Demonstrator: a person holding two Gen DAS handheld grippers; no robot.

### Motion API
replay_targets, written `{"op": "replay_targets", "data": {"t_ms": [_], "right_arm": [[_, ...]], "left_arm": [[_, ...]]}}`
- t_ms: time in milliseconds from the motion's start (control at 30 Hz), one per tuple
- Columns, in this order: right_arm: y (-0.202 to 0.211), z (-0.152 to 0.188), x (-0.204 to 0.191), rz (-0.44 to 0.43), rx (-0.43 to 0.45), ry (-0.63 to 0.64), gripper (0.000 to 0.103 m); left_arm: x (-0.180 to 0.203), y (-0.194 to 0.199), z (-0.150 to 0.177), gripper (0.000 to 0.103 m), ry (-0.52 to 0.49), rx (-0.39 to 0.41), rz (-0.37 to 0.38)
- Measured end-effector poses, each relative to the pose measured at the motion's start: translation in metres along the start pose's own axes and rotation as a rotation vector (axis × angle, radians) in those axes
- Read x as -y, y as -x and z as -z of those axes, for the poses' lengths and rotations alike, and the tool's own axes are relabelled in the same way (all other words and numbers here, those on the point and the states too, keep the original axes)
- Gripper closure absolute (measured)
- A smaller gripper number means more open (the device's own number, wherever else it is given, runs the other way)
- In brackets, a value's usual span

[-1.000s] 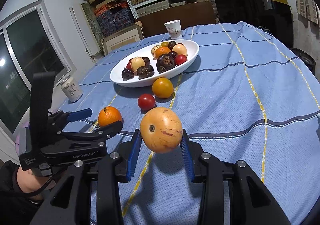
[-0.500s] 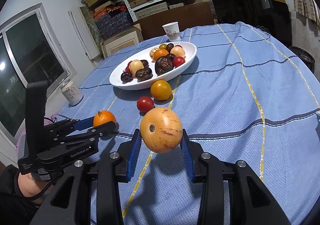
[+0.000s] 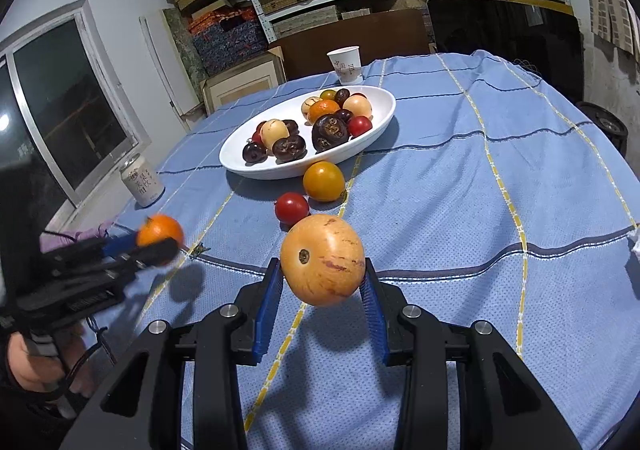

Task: Organize fruits
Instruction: 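Carry the melon and orange onto the white plate and open both tools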

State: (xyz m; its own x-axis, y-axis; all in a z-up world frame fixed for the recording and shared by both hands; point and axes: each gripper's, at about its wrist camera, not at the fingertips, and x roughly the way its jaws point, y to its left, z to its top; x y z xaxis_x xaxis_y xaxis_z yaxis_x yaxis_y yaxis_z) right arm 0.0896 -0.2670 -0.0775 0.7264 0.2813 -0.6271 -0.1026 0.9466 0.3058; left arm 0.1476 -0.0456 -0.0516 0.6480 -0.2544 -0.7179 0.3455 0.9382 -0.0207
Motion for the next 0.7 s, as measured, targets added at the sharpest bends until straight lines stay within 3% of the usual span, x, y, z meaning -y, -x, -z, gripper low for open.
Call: {"op": "replay_targets", "data": {"t_ms": [167, 367, 533, 700], "right_arm": [[0.015, -0.018, -0.012, -0.007, 0.022, 0.063, 0.064], [0.039, -0.068, -0.029, 0.001, 0.099, 0.151, 0.064], [0.043, -0.119, -0.038, 0.010, 0.133, 0.202, 0.064], [0.015, -0.162, -0.041, 0.009, 0.097, 0.219, 0.064]], "left_arm": [[-0.008, 0.038, -0.020, 0.059, -0.007, 0.069, 0.004], [-0.010, 0.056, -0.060, 0.059, -0.018, 0.123, 0.000], [-0.008, 0.058, -0.103, 0.059, -0.030, 0.165, -0.011], [-0.012, 0.031, -0.145, 0.059, -0.012, 0.147, -0.013]]}}
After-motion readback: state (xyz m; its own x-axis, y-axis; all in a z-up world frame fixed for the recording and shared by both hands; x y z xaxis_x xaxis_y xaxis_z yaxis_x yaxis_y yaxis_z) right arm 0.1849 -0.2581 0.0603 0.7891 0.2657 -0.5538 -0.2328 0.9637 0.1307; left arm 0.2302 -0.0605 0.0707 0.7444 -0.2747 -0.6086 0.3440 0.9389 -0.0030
